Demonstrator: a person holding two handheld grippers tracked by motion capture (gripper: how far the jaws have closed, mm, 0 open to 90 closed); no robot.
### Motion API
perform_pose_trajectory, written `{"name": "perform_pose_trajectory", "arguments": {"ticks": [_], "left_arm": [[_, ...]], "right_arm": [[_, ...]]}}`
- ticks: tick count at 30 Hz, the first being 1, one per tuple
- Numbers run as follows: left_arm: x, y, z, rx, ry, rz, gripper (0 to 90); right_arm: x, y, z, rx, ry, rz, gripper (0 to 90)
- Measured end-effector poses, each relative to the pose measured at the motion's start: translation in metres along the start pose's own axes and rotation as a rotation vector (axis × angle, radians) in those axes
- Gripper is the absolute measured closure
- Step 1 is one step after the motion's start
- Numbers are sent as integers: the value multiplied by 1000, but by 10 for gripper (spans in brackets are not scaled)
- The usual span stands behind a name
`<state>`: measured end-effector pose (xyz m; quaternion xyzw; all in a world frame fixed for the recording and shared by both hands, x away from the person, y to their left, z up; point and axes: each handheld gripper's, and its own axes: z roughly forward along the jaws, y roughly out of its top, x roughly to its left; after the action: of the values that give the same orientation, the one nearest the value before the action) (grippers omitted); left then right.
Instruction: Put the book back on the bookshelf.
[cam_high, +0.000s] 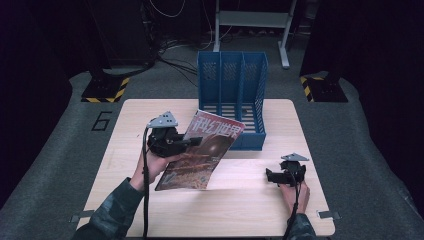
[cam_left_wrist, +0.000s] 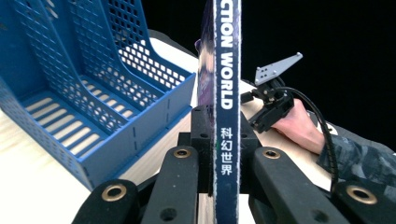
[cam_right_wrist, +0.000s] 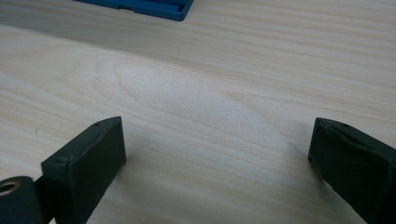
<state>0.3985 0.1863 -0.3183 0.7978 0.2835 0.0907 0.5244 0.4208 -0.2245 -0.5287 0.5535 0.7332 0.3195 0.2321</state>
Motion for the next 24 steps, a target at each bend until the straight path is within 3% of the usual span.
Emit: {"name": "perform_pose_trajectory", "arguments": {"ticks": [24], "left_arm": [[15,30,-25,-51,104,36,842]], "right_arm": [[0,0,0,-4,-3,2,38]]}}
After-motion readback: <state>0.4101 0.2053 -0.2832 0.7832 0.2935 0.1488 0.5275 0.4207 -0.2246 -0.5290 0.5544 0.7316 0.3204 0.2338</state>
